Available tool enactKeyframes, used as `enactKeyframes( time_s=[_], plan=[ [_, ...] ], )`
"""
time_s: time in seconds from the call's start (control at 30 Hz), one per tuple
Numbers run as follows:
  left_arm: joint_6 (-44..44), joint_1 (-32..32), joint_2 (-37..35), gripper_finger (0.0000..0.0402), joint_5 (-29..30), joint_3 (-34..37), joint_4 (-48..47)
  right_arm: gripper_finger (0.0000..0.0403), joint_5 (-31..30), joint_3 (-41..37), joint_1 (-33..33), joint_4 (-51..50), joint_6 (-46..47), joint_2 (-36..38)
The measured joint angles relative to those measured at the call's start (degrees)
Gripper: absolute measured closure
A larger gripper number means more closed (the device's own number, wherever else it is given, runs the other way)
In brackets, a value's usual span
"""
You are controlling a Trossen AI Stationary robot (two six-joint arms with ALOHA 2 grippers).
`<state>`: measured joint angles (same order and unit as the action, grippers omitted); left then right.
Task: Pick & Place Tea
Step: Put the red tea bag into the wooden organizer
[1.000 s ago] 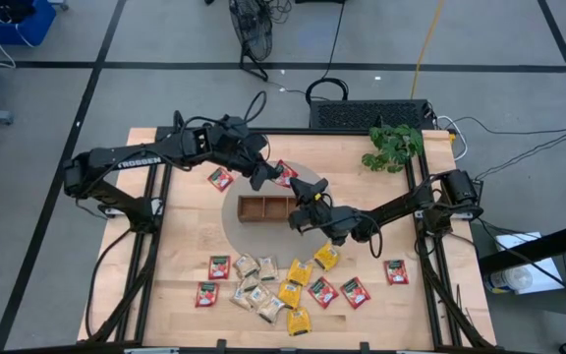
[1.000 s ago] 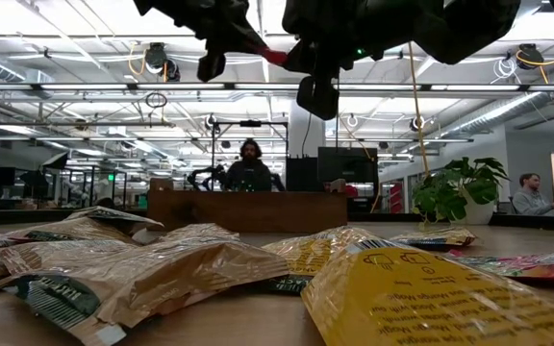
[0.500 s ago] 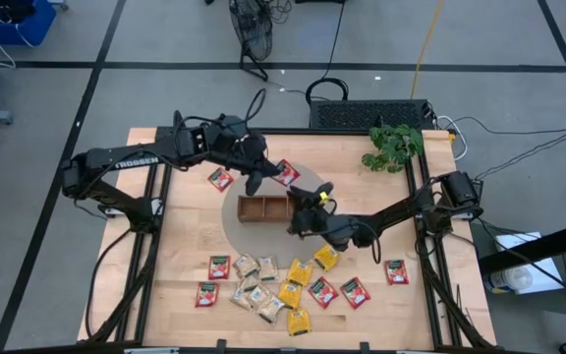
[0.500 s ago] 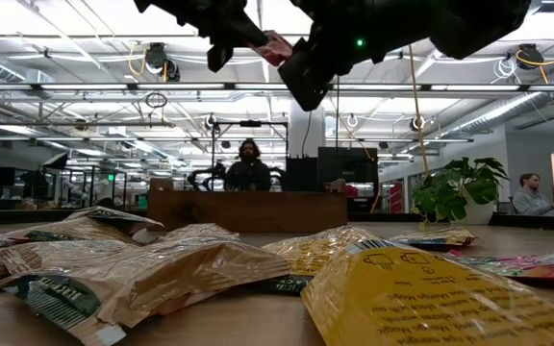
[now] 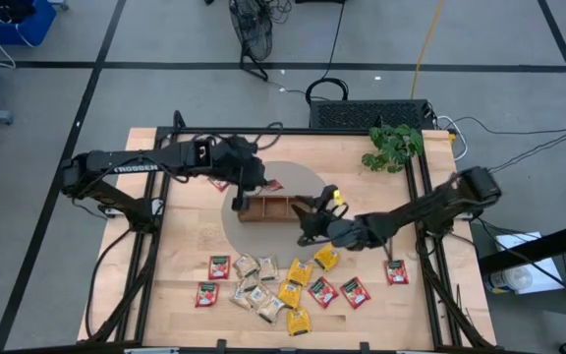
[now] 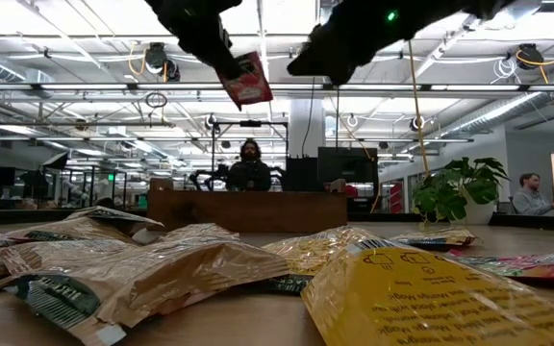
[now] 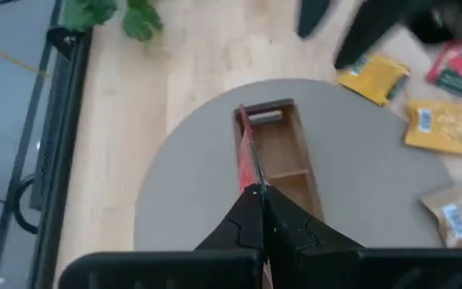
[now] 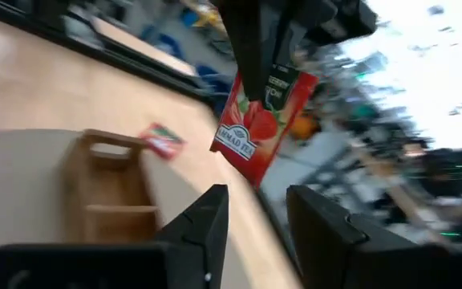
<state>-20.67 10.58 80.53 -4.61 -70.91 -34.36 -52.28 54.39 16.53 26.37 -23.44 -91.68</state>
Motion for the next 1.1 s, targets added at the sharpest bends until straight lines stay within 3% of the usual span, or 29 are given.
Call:
enactKeyframes(
  time_s=[0.2, 0.3, 0.37, 0.73, 1.1],
  plan=[
    [0.3, -2.5, 1.6, 0.04, 1.3, -0.1, -1.2, 0.0286, 26.3, -0.2, -6.1, -16.0, 15.7, 12.3],
    [1.4, -2.5, 4.8, 0.04, 2.4, 0.0, -3.2, 0.0285, 39.4, -2.9, -9.5, -15.1, 16.8, 16.4],
    [1.8, -2.3, 7.5, 0.0401, 2.8, 0.0, -2.6, 0.0285, 44.5, -5.6, -11.3, -12.0, 17.0, 18.9],
    [0.8, -2.2, 19.2, 0.0401, 5.0, -3.9, -3.0, 0.0291, 46.2, -20.4, -14.6, 2.2, 19.8, 28.0],
    [-0.3, -0.8, 24.6, 0.0401, 4.8, -5.0, -4.7, 0.0293, 46.2, -23.5, -14.6, 3.8, 19.8, 29.3]
  ],
)
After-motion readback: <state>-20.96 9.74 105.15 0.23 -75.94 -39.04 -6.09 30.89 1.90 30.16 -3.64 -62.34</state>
